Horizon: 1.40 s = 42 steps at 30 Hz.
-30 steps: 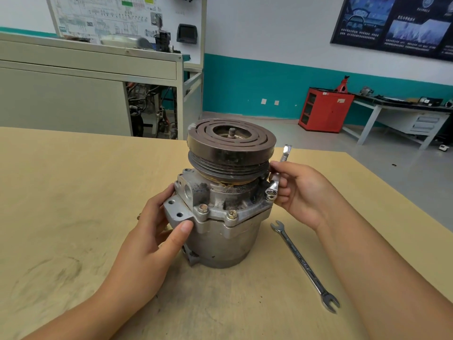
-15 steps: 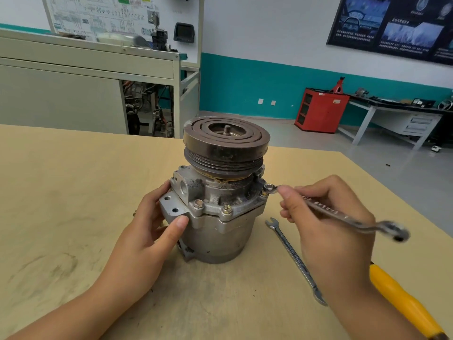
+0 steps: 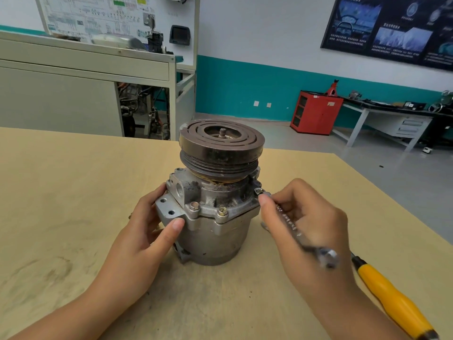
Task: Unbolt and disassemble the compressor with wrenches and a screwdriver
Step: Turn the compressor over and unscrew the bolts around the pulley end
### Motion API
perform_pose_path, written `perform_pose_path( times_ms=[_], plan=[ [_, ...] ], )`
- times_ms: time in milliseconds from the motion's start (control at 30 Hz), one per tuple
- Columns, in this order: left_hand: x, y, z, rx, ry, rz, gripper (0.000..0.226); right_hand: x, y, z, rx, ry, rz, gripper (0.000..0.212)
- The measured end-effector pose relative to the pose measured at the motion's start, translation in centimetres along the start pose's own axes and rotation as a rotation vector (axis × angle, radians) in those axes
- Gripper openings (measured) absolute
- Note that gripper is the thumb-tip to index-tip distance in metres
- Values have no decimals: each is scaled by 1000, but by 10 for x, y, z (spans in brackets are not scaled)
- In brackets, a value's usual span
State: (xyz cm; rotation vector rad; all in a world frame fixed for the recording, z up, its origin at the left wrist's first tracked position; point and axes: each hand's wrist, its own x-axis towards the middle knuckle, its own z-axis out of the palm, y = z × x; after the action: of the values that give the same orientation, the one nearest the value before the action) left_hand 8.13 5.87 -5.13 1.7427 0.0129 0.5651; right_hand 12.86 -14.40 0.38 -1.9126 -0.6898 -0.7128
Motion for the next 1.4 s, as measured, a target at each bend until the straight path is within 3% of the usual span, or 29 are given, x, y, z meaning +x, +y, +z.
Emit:
perform_pose_path(
  times_ms=[133,267,467,600,767,967,1267,1400],
  plan=[
    [1,-1,0,3,-3,9,52,18,10,-7,507,22,496,14],
    [1,-2,0,-22,-2,3,52,35,29,-3,871,16,787,8],
    [1,-1,1,-27,-1,8,56,64,43,24,786,-142,877,27],
    [1,-2,0,-38,-12,10,57,75,45,34,757,-112,878,29],
    [2,-4,0,-39,-18,9,58,69,36,16,790,73,686,17],
    [2,-5,0,-39,-15,8,57,31,9,-7,407,198,231,30],
    [2,-5,0,-40,-23,9,57,2,9,1,-168,120,-262,35],
    [2,-7,-1,-30,-25,13,58,-5,8,5,-242,97,-300,35]
  ],
)
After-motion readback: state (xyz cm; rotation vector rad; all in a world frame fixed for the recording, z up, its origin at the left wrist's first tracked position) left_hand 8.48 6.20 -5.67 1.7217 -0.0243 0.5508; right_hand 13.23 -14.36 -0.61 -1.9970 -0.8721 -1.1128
